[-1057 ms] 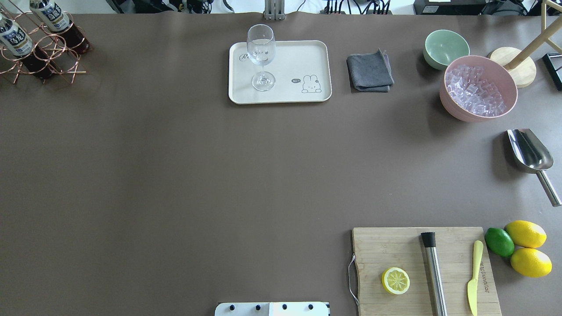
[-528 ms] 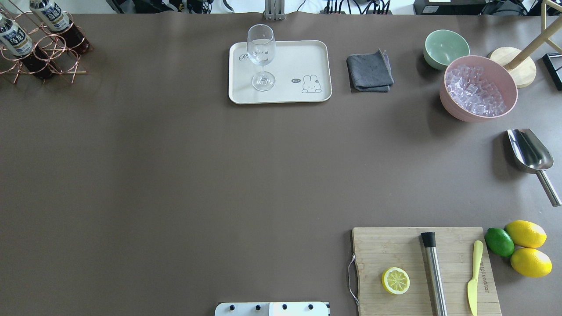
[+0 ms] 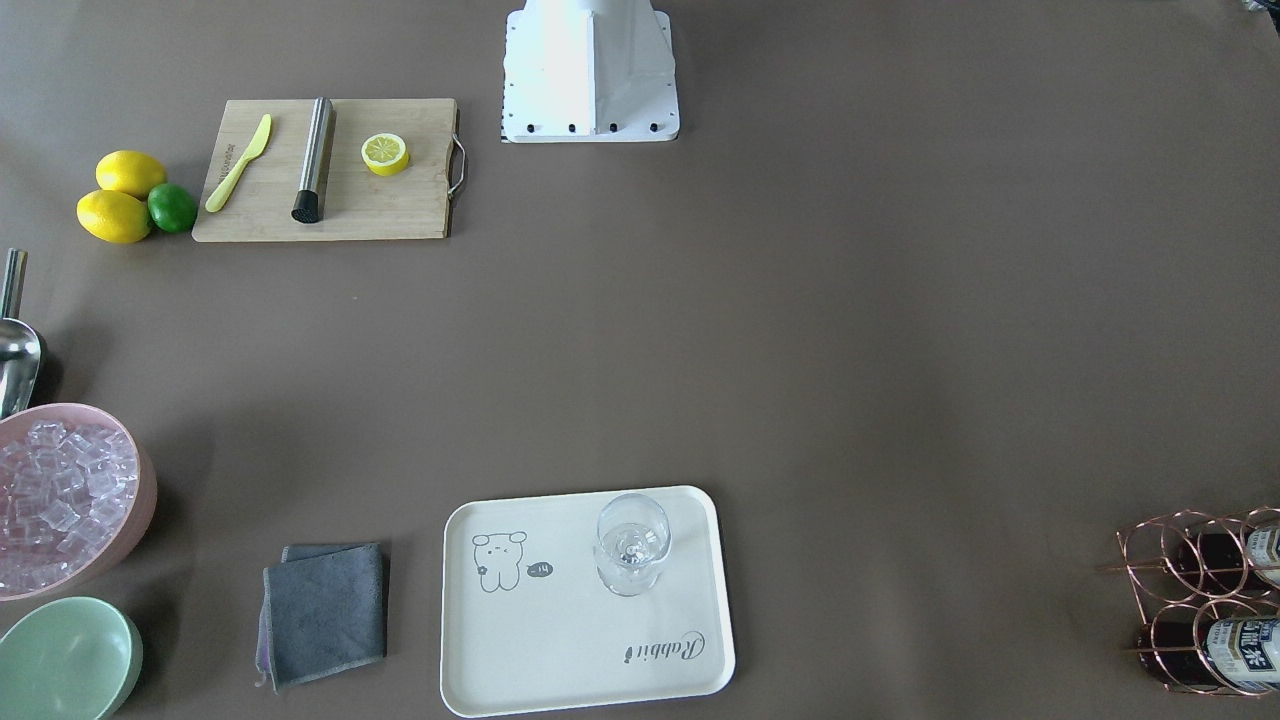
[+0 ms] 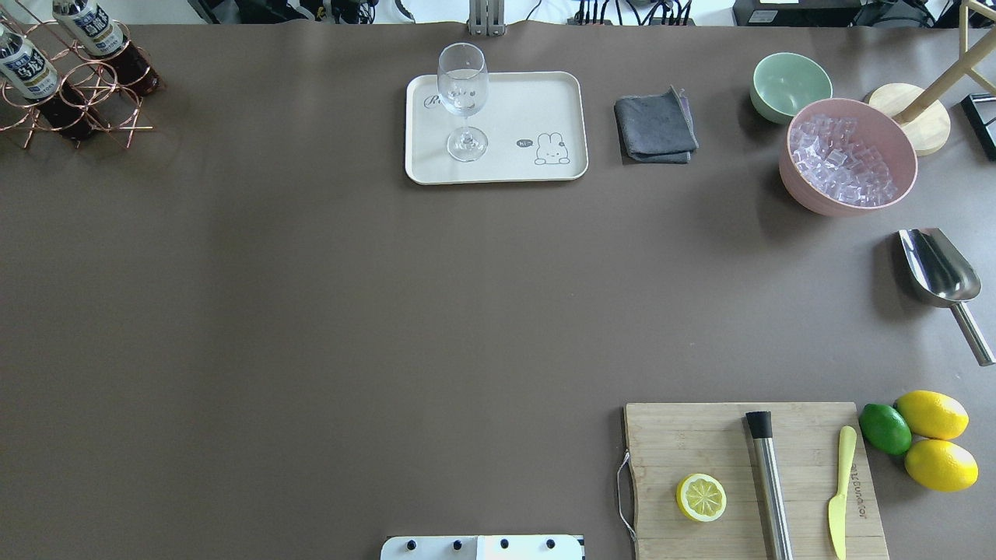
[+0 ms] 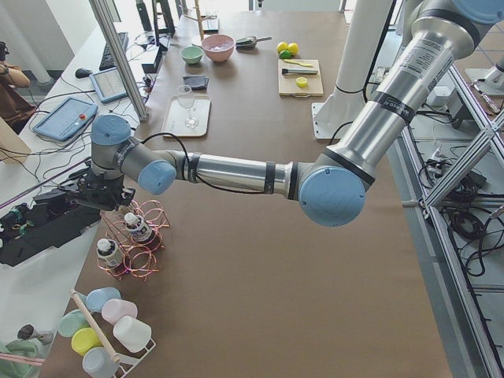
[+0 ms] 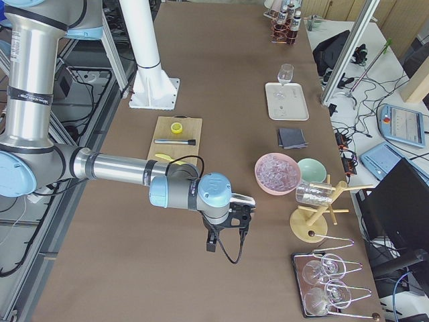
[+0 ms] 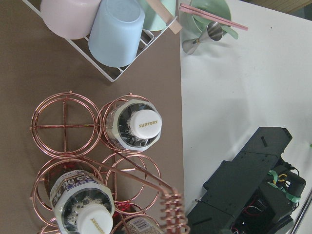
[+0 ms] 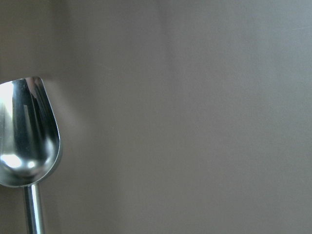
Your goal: Take tea from basket to plate
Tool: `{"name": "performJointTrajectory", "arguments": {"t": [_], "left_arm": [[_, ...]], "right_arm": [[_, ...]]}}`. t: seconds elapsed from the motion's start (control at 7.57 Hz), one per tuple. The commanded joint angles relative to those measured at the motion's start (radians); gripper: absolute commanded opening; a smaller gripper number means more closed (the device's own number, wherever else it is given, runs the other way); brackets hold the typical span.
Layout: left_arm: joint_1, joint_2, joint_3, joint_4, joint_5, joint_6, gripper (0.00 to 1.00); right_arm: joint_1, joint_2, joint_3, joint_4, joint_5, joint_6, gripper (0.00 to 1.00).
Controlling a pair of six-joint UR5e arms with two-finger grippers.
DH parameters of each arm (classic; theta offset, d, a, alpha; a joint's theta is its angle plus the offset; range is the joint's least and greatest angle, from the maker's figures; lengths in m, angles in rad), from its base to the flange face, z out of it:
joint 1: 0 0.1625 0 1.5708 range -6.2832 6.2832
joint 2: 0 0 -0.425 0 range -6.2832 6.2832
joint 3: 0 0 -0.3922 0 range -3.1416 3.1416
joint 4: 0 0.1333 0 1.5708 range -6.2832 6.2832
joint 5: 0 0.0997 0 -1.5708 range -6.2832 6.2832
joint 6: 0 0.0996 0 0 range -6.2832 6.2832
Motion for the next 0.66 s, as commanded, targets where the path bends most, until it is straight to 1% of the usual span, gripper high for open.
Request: {"name": "performJointTrajectory", "arguments": {"t": [0.0, 0.13, 0.26, 0.4, 0.53], "left_arm": [[0.003, -0.003, -0.001, 0.0, 0.001, -0.015, 0.48], [0.003, -0.003, -0.001, 0.0, 0.001, -0.019, 0.32], [0.003, -0.004, -0.002, 0.0, 0.001, -0.019, 0.03], [0.003, -0.007, -0.004, 0.0, -0.001, -0.017, 0.0], [-0.004, -0.01, -0.017, 0.004, -0.002, -0.009, 0.0]], "right_arm": [[0.0, 0.002, 0.005, 0.002, 0.0, 0.003, 1.0], [0.0, 0.004, 0.003, 0.002, 0.0, 0.003, 1.0], [0.0, 0.002, 0.0, 0.0, 0.0, 0.003, 1.0], [0.0, 0.002, 0.003, 0.0, 0.001, 0.003, 1.0], [0.0, 0.002, 0.008, 0.002, 0.001, 0.003, 1.0]]}}
